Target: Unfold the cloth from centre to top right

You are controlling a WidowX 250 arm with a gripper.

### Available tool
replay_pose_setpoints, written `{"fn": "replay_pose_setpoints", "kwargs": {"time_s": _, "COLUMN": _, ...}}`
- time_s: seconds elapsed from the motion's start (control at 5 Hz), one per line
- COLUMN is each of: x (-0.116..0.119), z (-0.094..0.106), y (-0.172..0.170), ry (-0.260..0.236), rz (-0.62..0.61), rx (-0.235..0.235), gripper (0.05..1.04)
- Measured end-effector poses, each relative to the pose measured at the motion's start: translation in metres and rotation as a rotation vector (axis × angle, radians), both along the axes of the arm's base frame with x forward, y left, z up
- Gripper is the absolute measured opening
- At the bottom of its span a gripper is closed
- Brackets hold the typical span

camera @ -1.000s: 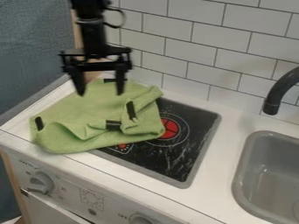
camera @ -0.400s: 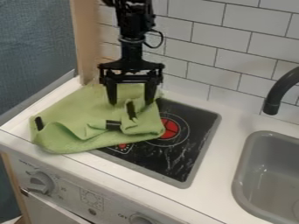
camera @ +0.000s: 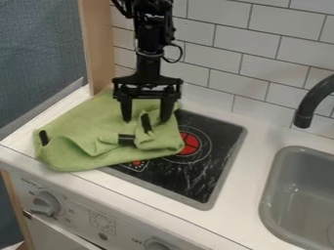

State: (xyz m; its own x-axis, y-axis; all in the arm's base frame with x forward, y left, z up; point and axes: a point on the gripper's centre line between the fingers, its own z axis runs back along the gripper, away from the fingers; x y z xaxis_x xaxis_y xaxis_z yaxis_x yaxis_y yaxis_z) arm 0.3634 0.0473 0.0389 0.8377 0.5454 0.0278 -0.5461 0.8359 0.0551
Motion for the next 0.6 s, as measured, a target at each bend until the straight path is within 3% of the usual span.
{"fn": "replay_pose_setpoints", "kwargs": {"time_s": 0.4, "x": 0.0028, "z": -0.0051, "y": 0.0038, "ry": -0.022, "rz": 0.029, "rx": 0.024, "gripper": 0.34}}
{"fn": "replay_pose_setpoints", "kwargs": {"time_s": 0.6, "x": 0.0003, "z": -0.0072, "y": 0.0025, "ry": -0.013, "rz": 0.027, "rx": 0.017, "gripper": 0.147}}
